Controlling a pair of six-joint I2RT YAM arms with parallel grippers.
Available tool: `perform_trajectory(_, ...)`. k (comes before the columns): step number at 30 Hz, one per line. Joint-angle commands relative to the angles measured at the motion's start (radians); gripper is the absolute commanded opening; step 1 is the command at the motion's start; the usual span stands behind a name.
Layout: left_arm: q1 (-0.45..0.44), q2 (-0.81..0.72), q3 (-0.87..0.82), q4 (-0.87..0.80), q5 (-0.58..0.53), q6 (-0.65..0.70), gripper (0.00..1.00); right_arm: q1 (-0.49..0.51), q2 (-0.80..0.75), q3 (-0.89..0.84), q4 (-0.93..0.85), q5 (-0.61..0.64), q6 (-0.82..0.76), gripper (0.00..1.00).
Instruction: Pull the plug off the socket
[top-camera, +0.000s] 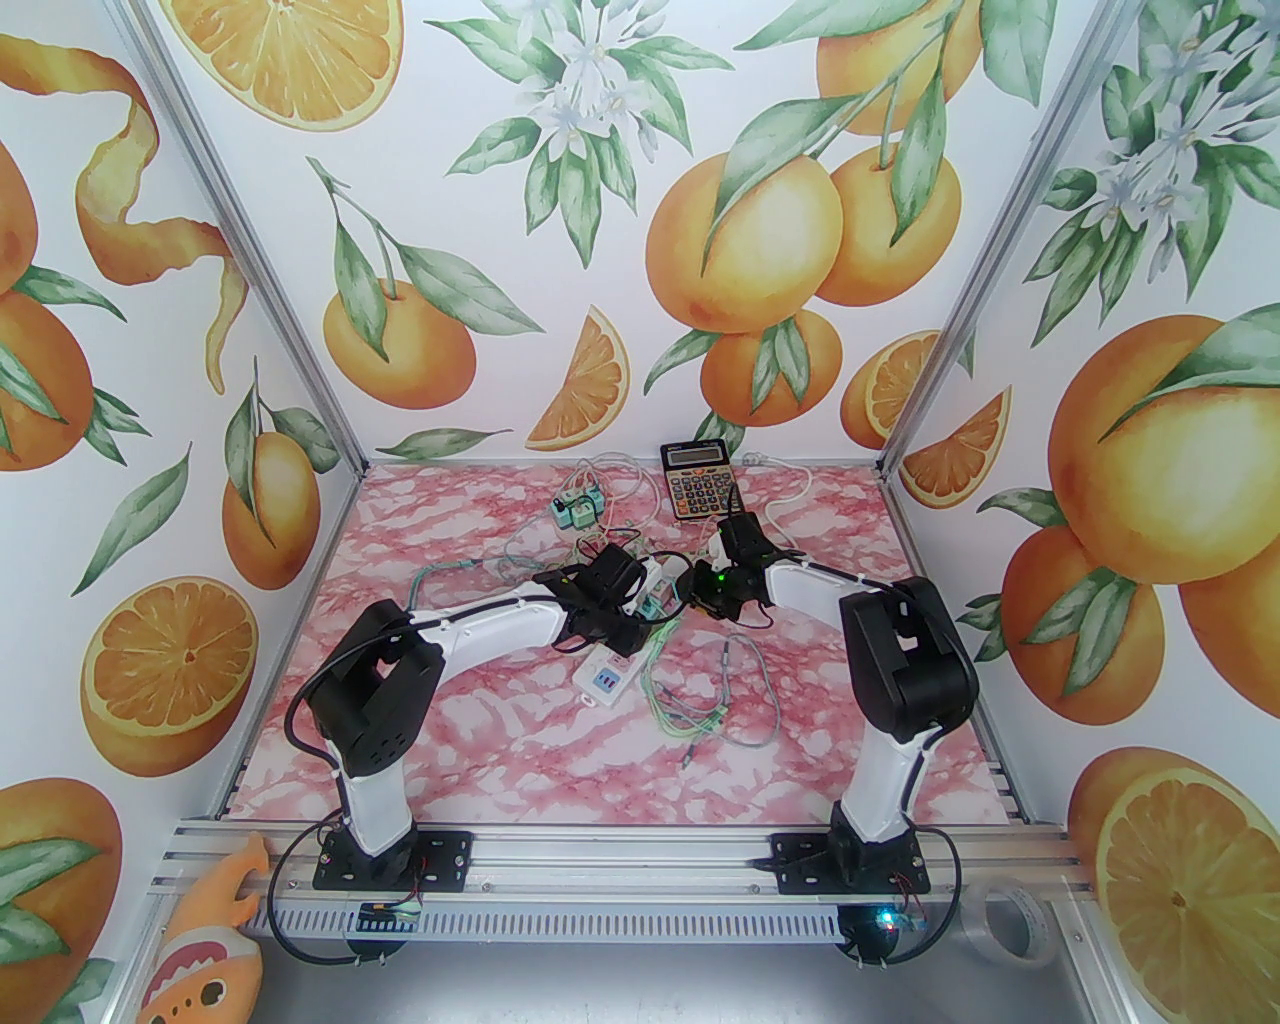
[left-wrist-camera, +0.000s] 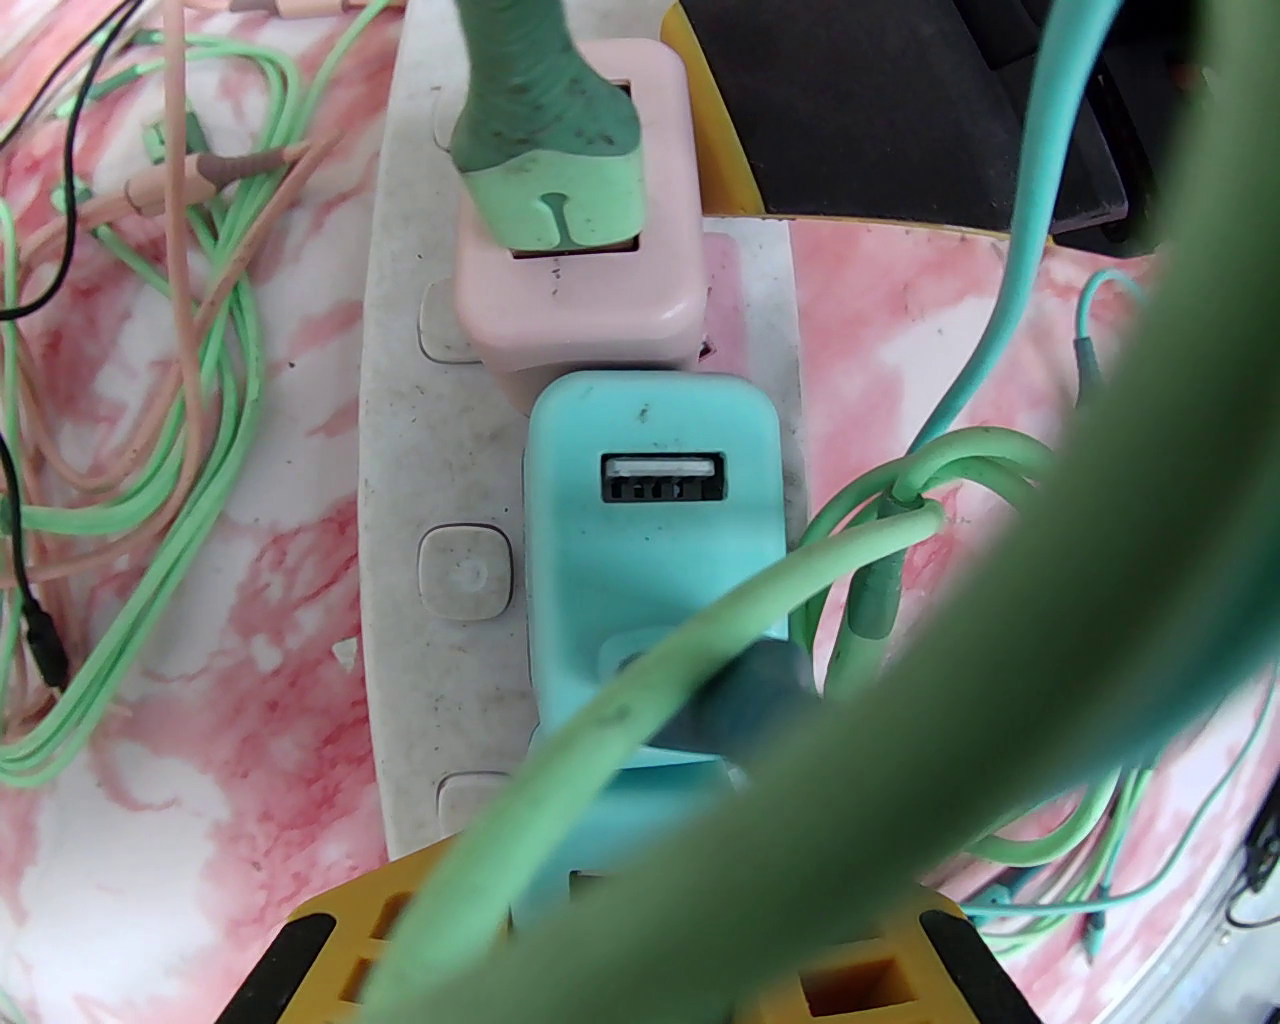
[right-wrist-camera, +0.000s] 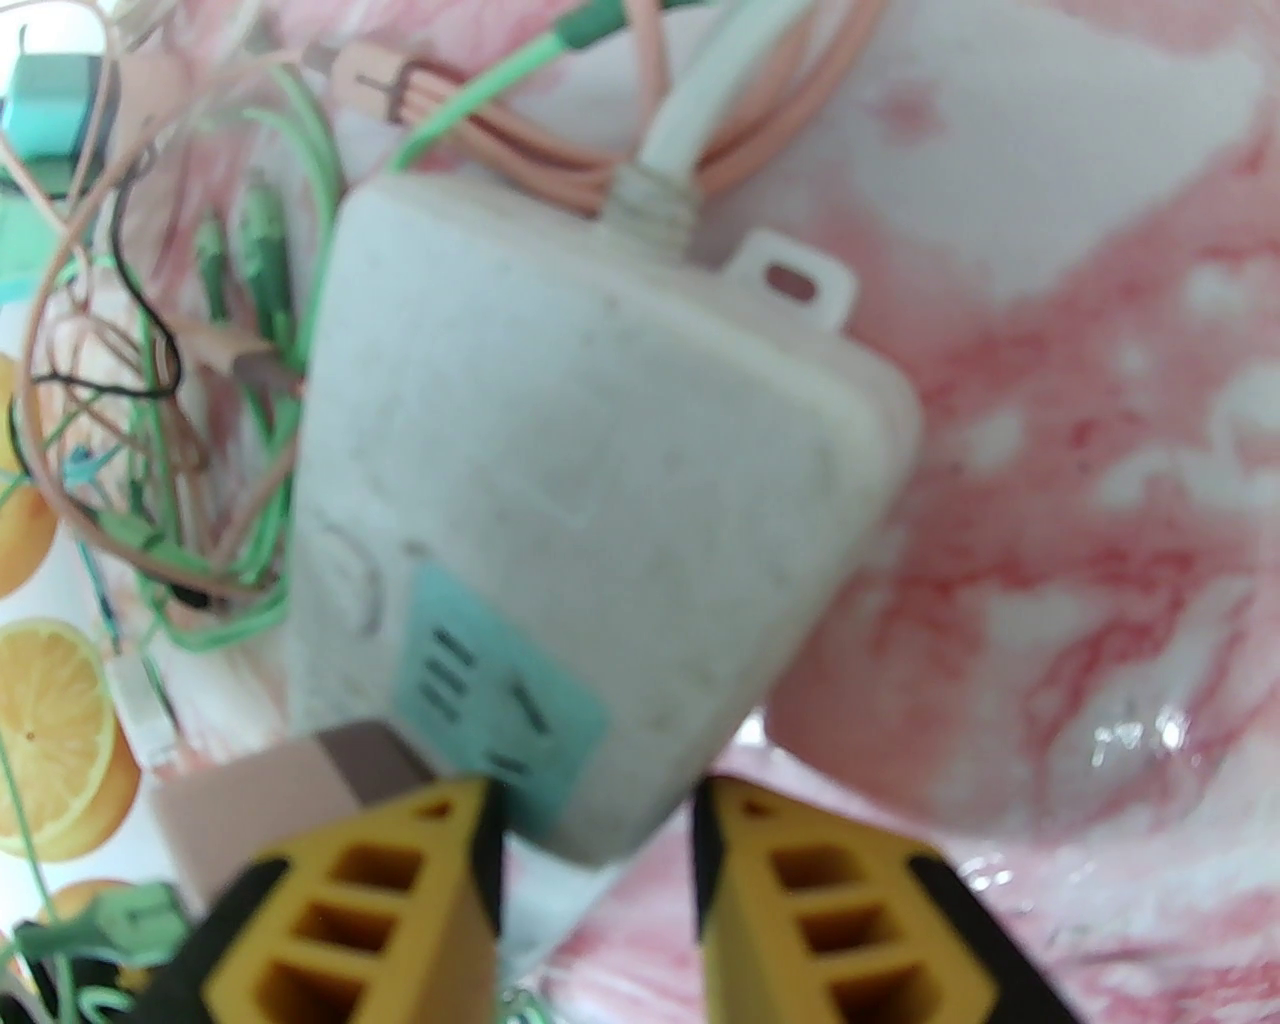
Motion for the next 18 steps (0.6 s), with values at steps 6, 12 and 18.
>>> perform_trajectory(6,-0.035,-0.026,0.052,0.025,-0.024,0.036,0.15,-0.004,0.068,0.001,-0.100,0.117,-0.064,0.34)
perform_trajectory(12,-0.080,-0.032,0.050,0.014,-0.140,0.090,0.11,-0.004,0.073,0.008,-0.116,0.130,-0.075,0.33)
perform_trajectory(18,-0.121,-0.032,0.050,0.011,-0.229,0.115,0.11,-0.001,0.075,0.016,-0.126,0.137,-0.080,0.33)
